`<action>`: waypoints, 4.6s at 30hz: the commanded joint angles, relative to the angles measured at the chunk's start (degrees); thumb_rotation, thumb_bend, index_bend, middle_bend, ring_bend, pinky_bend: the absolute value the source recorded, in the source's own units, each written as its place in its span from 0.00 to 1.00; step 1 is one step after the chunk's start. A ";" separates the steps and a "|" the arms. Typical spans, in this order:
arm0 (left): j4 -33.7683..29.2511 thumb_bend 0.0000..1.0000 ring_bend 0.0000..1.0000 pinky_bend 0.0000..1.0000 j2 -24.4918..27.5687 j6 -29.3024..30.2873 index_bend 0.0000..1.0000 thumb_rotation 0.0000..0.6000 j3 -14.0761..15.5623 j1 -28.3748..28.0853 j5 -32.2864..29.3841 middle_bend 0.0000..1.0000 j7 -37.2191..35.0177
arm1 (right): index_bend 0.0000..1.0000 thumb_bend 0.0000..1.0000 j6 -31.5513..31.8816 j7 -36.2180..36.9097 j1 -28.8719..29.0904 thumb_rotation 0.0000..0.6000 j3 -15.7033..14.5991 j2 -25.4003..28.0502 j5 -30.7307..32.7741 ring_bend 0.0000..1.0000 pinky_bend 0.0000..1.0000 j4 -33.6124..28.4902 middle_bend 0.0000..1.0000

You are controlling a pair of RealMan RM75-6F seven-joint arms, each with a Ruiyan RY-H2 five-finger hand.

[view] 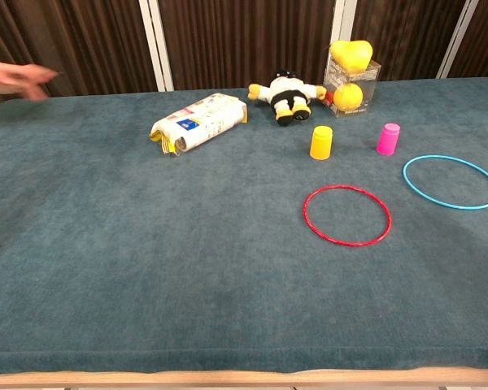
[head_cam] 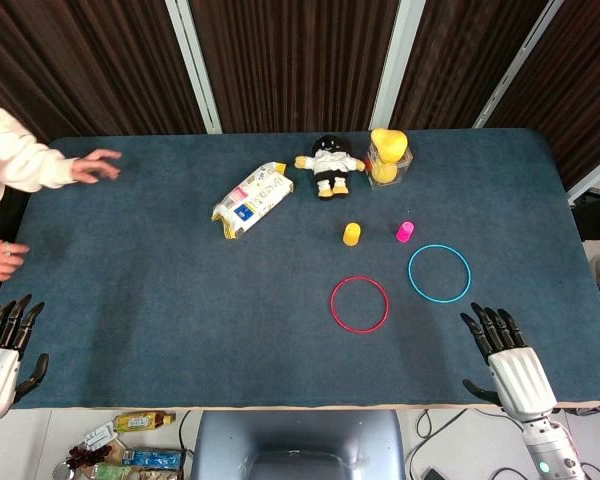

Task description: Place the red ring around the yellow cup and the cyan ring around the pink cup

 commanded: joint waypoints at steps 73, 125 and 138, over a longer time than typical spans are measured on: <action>-0.39 0.42 0.00 0.07 1.88 0.84 0.00 1.00 0.01 0.80 -0.11 0.00 -3.51 | 0.75 0.51 -24.30 10.13 26.50 1.00 2.81 -23.47 5.47 0.00 0.00 28.02 0.00; -0.74 0.42 0.00 0.07 1.89 -0.89 0.00 1.00 -0.13 0.33 -1.27 0.00 -2.81 | 0.31 0.42 -33.95 10.45 40.85 1.00 15.60 -34.85 18.46 0.00 0.00 54.92 0.01; -0.84 0.42 0.00 0.07 2.32 0.55 0.00 1.00 0.32 0.90 -0.05 0.00 -3.71 | 0.24 0.26 -18.31 6.66 29.81 1.00 7.97 -21.81 11.88 0.00 0.00 32.70 0.00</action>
